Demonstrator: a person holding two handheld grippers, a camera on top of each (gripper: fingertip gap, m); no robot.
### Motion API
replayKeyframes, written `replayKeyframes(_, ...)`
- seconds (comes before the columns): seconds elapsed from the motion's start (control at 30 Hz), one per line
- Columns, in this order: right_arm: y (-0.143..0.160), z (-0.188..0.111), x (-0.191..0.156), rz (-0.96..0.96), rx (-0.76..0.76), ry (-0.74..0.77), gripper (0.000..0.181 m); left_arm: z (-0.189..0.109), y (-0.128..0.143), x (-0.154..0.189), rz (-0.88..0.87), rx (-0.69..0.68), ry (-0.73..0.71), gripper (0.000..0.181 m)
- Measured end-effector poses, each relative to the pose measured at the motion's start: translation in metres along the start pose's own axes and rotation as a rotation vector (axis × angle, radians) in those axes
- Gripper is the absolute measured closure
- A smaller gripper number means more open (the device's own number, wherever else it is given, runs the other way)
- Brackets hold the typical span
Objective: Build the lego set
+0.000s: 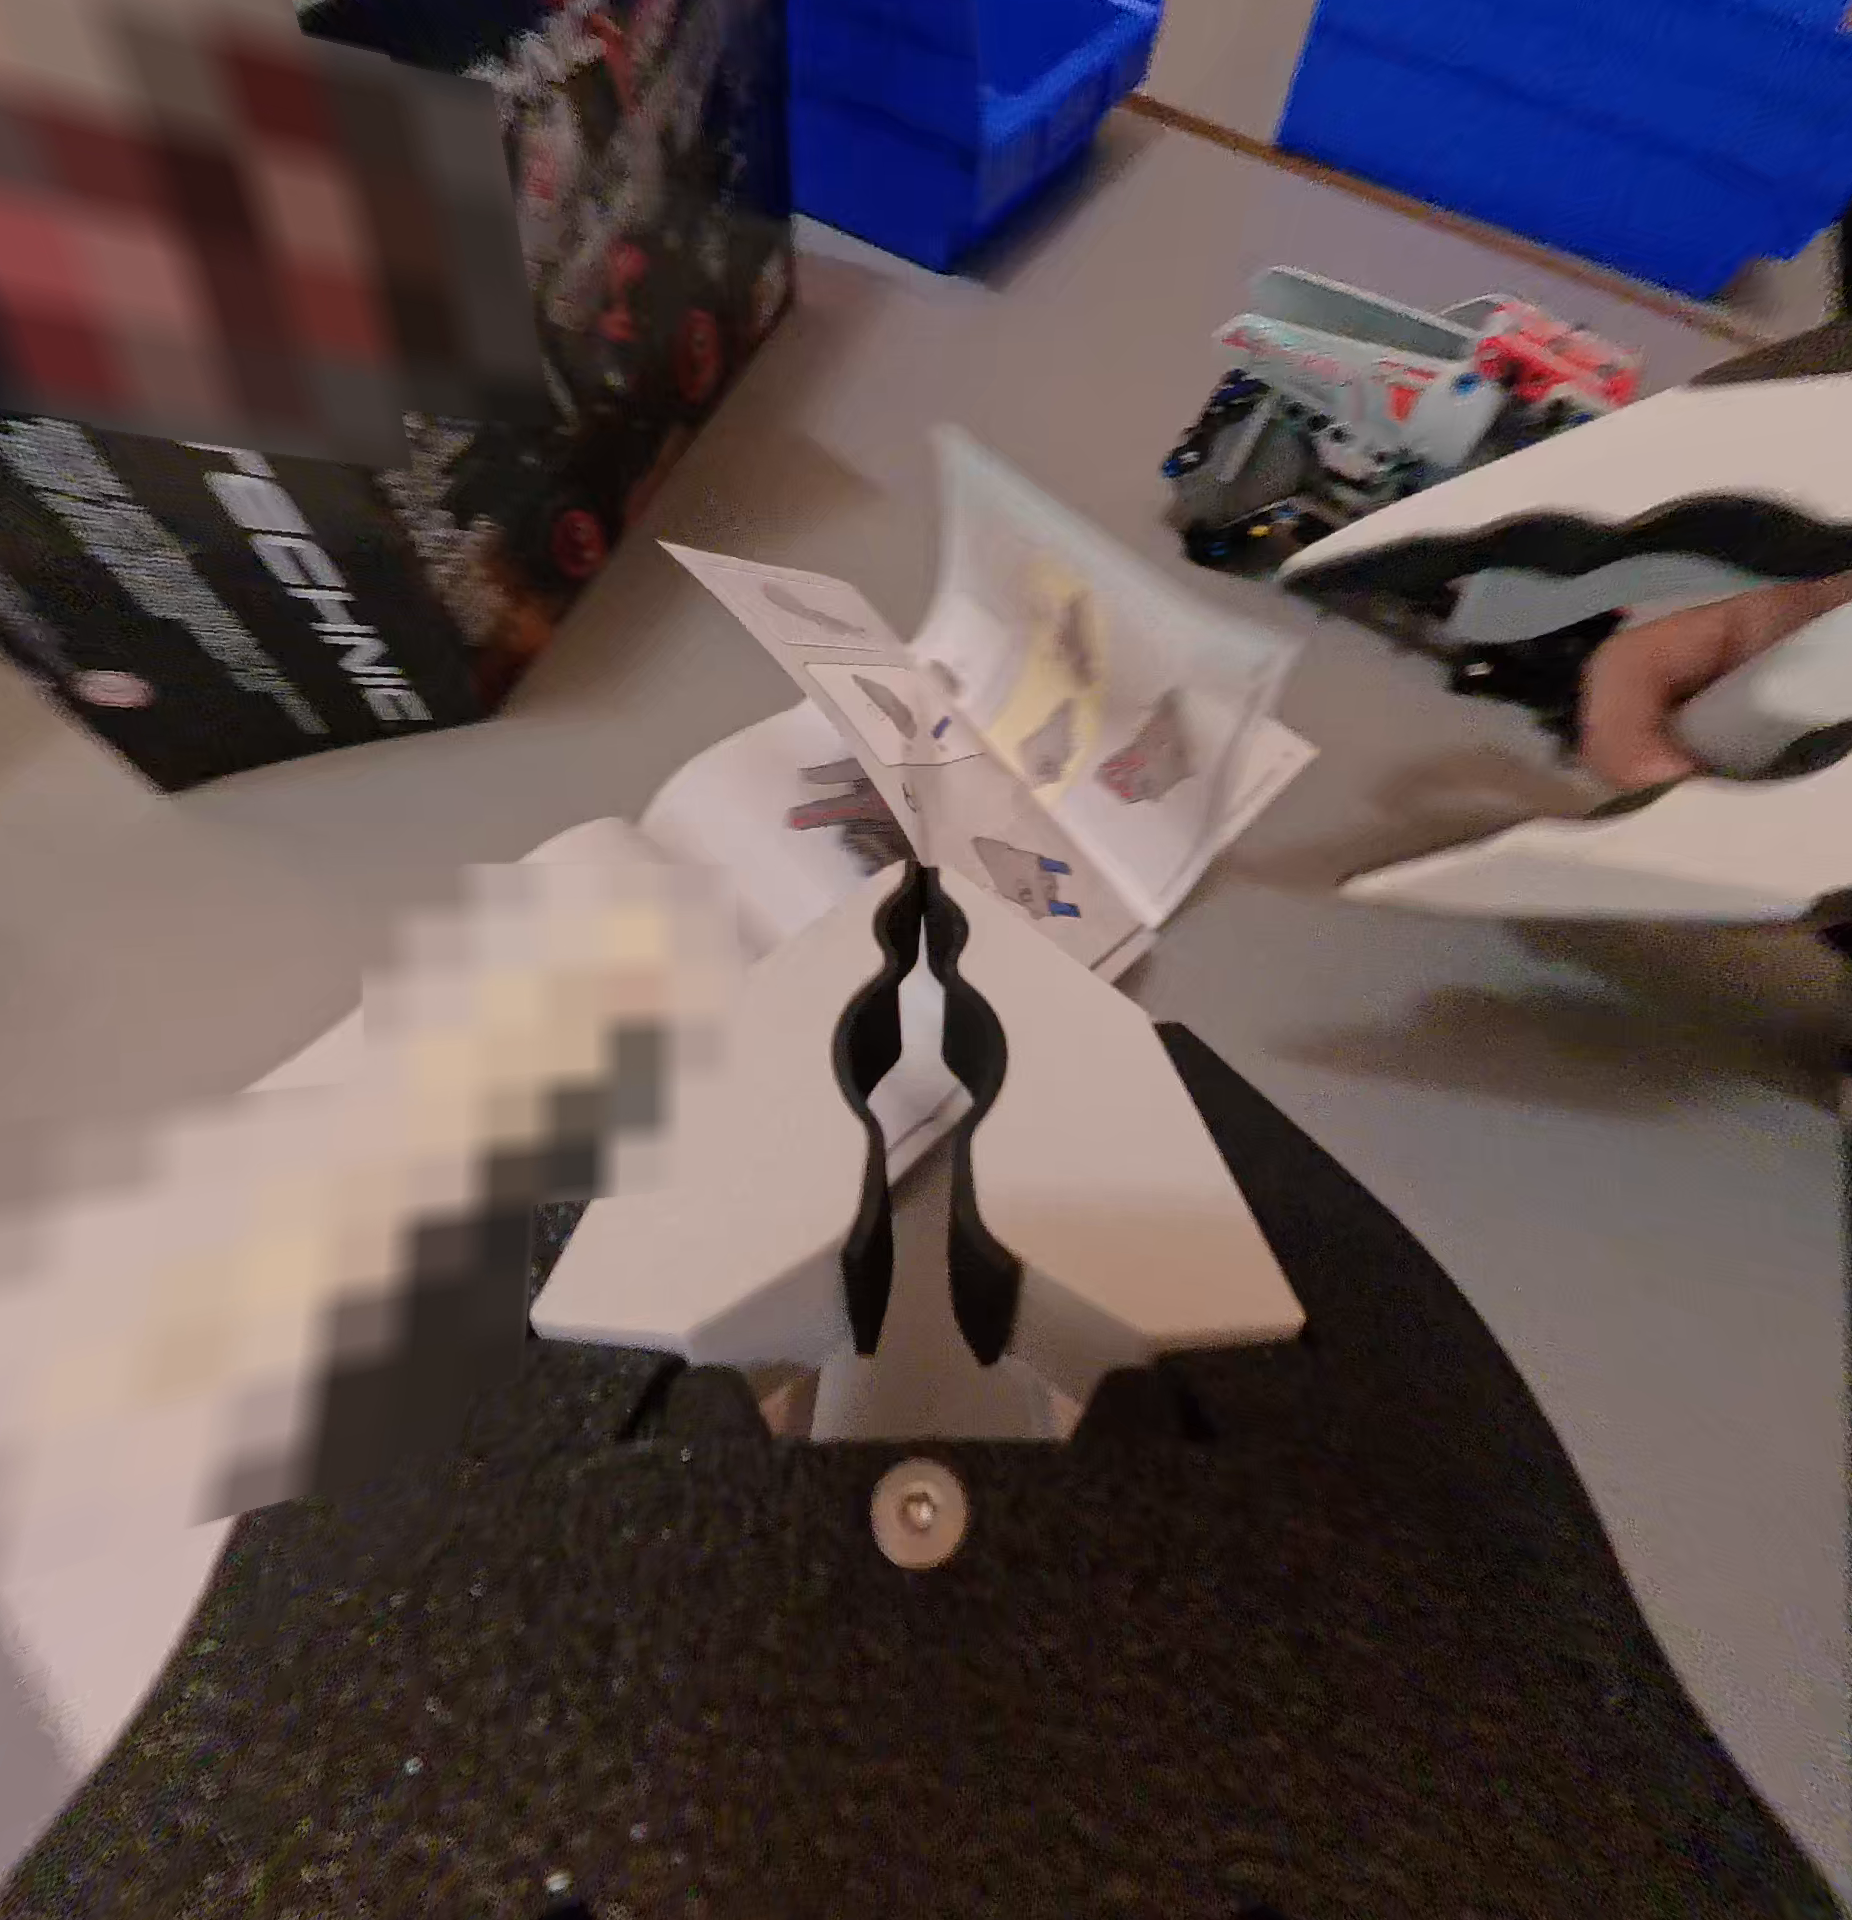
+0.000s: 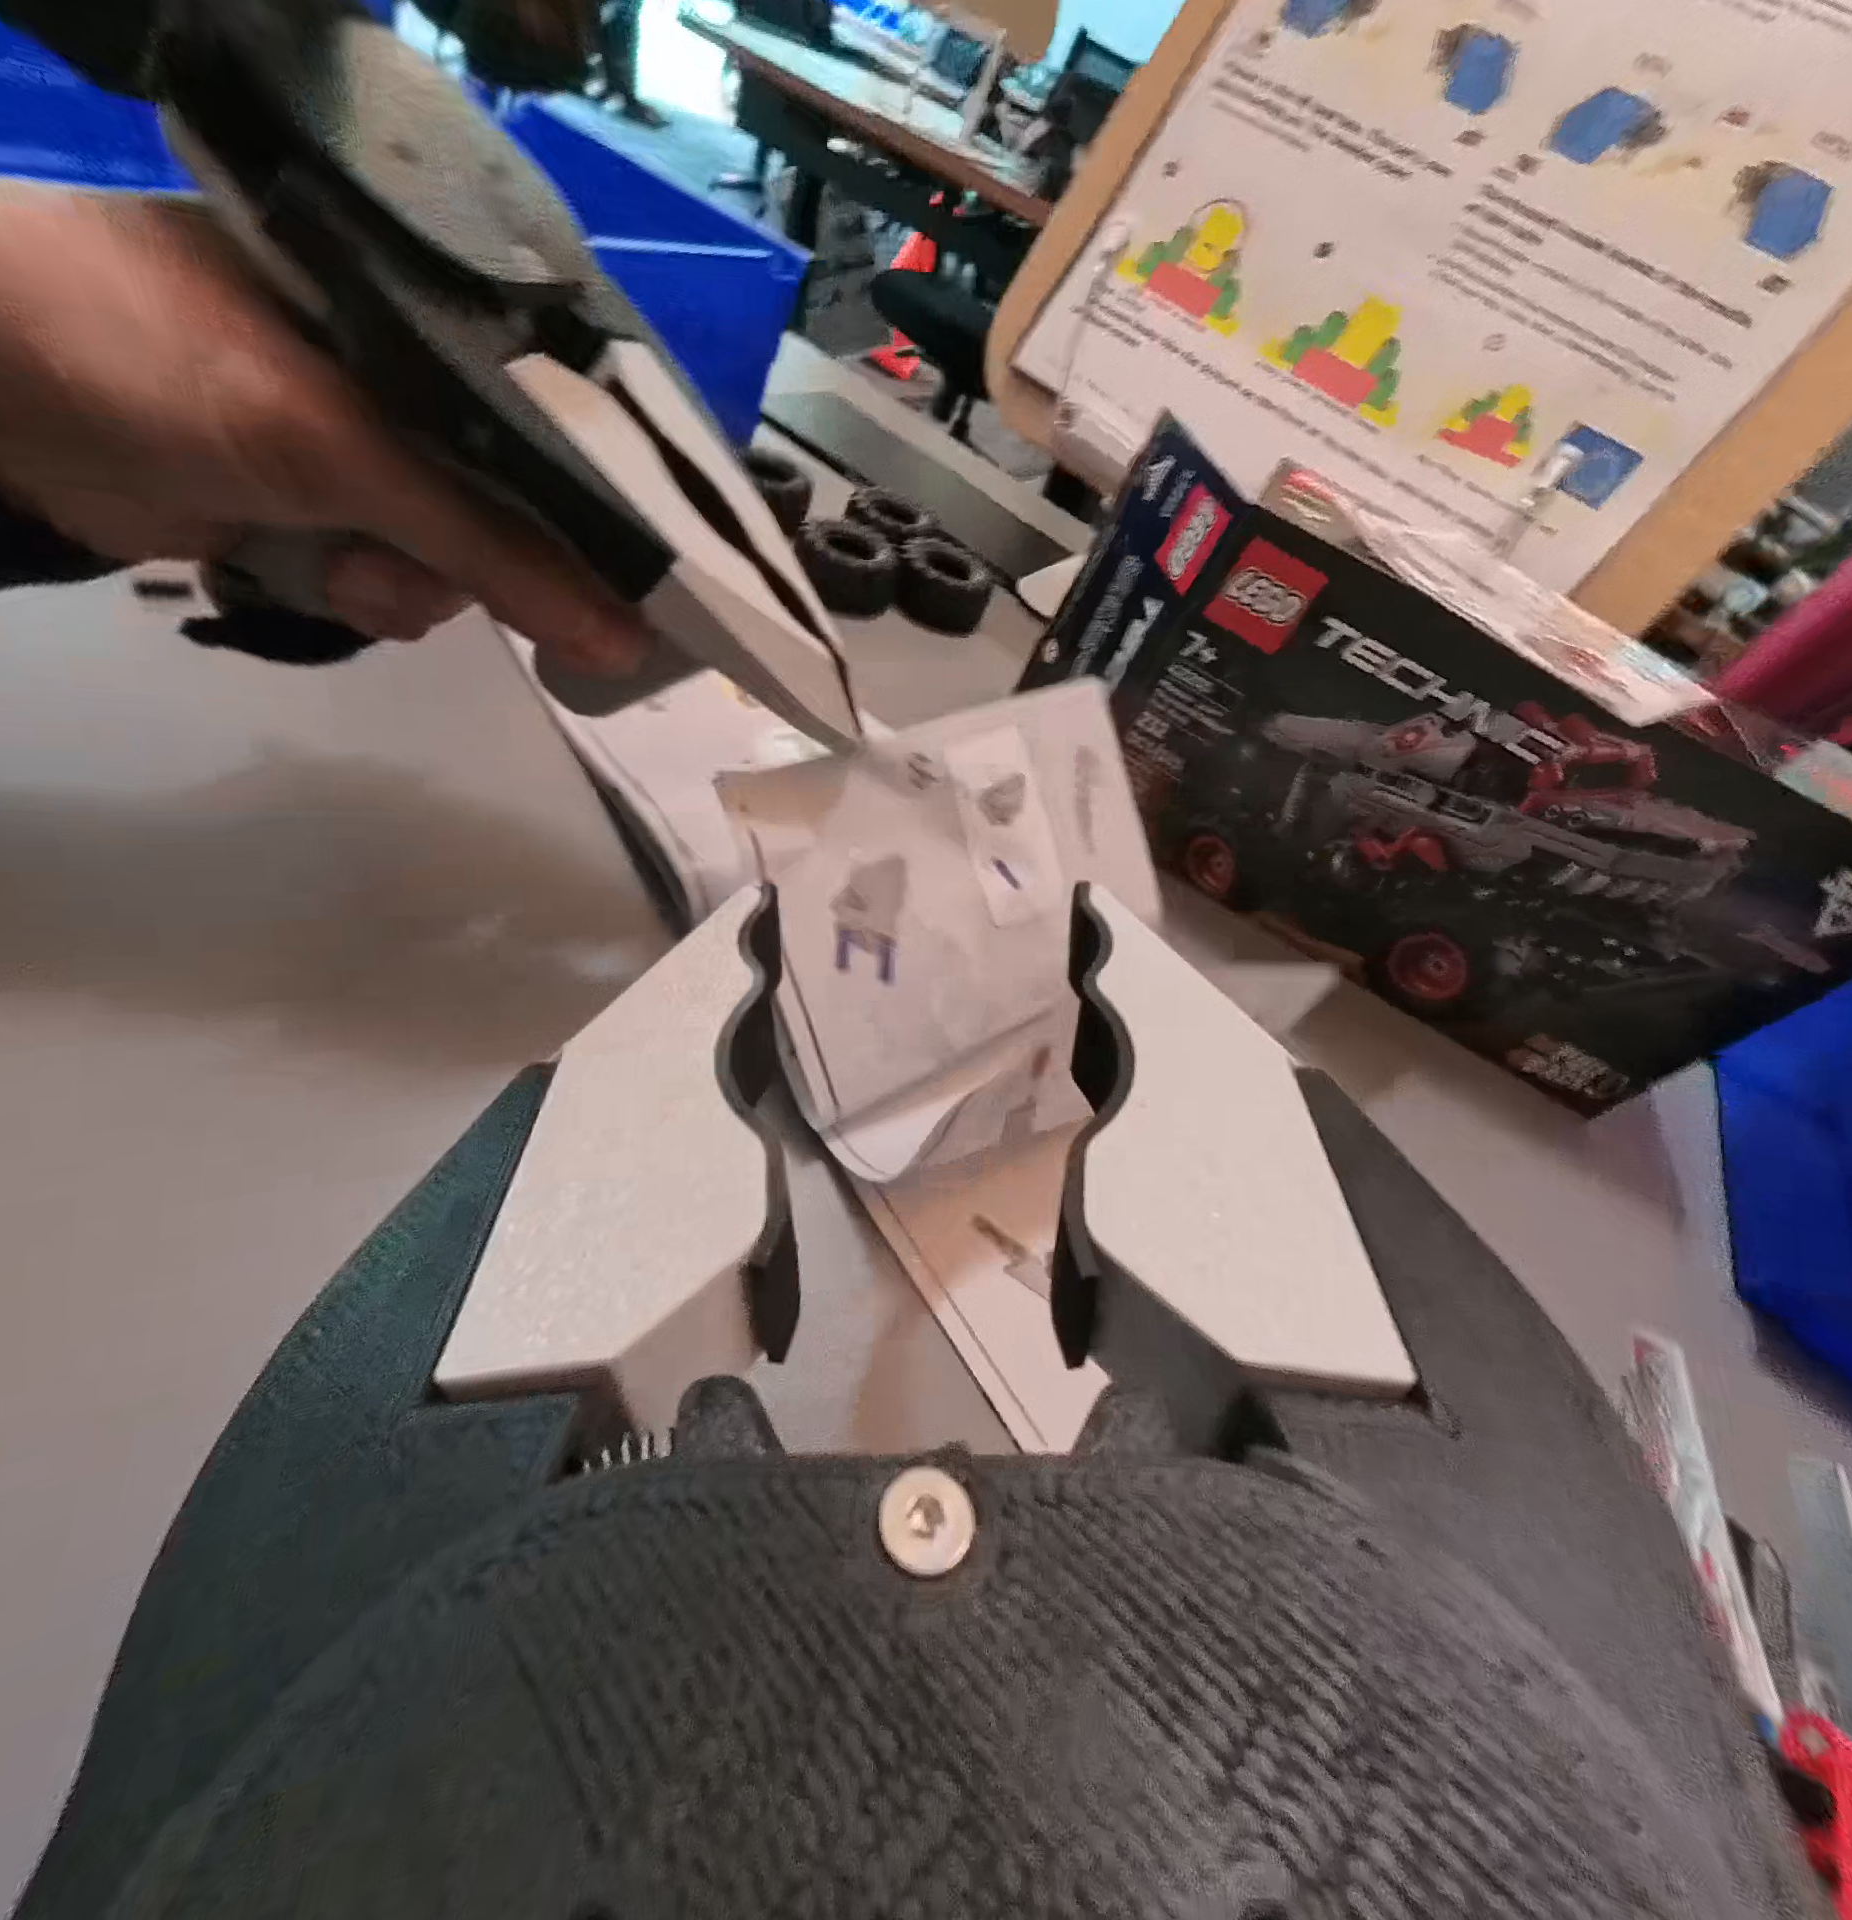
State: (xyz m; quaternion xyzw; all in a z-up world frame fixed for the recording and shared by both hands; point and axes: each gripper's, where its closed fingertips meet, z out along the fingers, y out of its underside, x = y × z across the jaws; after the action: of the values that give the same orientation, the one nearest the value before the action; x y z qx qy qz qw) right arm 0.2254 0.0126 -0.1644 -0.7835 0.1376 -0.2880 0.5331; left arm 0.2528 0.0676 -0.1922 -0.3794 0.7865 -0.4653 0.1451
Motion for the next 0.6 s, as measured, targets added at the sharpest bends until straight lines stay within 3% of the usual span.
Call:
replayKeyframes(0.13, 0.018, -0.004, 0.02, 0.046, -0.05, 0.077, 0.133, -0.033, -0.001, -0.048, -0.016, -0.002, -0.153, 0.181)
replayKeyframes(0.2, 0.04, 0.0, 0.021, 0.033, -0.143, 0.09, 0.138, -0.056, 0.015, -0.087, -0.047, -0.07, -0.286, 0.181)
replayKeyframes(0.27, 0.06, 0.007, 0.02, -0.008, -0.237, 0.102, 0.153, -0.081, 0.039, -0.124, -0.061, -0.179, -0.438, 0.181)
replayKeyframes(0.3, 0.064, 0.011, 0.022, -0.037, -0.266, 0.119, 0.169, -0.09, 0.052, -0.134, -0.067, -0.239, -0.481, 0.181)
replayKeyframes(0.33, 0.066, 0.015, 0.023, -0.076, -0.283, 0.139, 0.181, -0.095, 0.06, -0.141, -0.065, -0.274, -0.52, 0.181)
replayKeyframes(0.5, 0.095, 0.033, 0.019, -0.331, -0.495, 0.104, 0.181, -0.113, 0.094, -0.156, 0.081, -0.523, -0.723, 0.181)
replayKeyframes(0.6, 0.109, 0.033, 0.02, -0.444, -0.566, 0.088, 0.181, -0.121, 0.085, -0.159, 0.186, -0.526, -0.856, 0.173)
